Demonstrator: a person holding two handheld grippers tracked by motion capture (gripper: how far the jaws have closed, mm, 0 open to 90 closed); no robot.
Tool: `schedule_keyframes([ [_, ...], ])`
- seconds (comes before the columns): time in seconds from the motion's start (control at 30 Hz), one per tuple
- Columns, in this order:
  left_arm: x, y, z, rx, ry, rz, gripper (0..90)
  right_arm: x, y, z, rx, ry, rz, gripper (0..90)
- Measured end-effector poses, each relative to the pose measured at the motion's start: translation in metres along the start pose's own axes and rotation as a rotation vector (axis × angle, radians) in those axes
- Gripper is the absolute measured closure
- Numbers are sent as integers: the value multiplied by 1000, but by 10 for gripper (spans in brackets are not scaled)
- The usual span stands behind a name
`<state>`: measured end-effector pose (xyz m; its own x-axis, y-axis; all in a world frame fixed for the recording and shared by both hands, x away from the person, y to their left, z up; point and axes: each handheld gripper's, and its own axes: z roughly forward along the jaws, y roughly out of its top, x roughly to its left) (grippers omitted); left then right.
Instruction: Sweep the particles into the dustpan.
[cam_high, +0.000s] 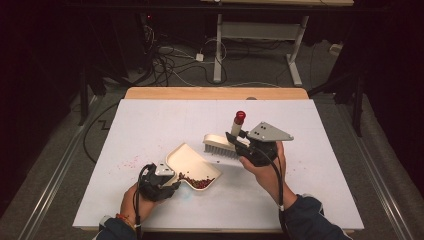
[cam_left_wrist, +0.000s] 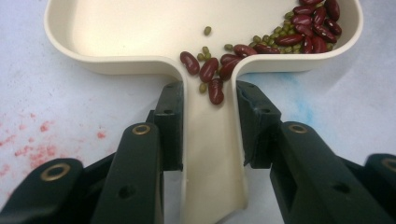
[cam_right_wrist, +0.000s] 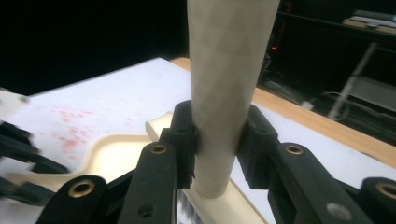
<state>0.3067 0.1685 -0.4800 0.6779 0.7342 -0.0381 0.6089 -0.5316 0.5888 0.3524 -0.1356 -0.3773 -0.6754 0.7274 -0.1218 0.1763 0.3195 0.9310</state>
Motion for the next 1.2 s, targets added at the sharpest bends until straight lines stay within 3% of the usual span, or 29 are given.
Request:
schedule_keyframes([
  [0.1, -1, -2, -1, -3, 0, -3, 636, -8, -4, -1, 9, -29, -5, 705],
  [0.27, -2, -3, -3, 3, -3, 0, 636, -24, -9, 1, 21, -60, 35, 705],
  [0.4, -2, -3, -3, 7, -5, -1, 637, -31, -12, 3, 28, -106, 31, 704],
  [0.47, -2, -3, -3, 7, -3, 1, 637, -32, -13, 5, 40, -106, 29, 704],
  [0.67, -4, -2, -3, 5, 10, 8, 636, -20, -18, 6, 96, -76, 3, 704],
  [0.73, -4, -2, -2, 6, 13, 12, 636, -15, -21, 5, 115, -35, 1, 704],
  [0.8, -4, -2, -1, 11, 13, 16, 636, -11, -24, 2, 115, -13, 13, 704],
  [0.87, -4, -1, -1, 11, 15, 15, 636, -7, -22, 1, 122, -28, -14, 704],
  [1.03, -5, 0, 1, 11, 14, 11, 636, 1, -23, 1, 126, -8, -27, 704],
  [1.2, -4, 1, 2, 19, 5, -8, 636, 13, -21, 0, 132, 28, -11, 704],
])
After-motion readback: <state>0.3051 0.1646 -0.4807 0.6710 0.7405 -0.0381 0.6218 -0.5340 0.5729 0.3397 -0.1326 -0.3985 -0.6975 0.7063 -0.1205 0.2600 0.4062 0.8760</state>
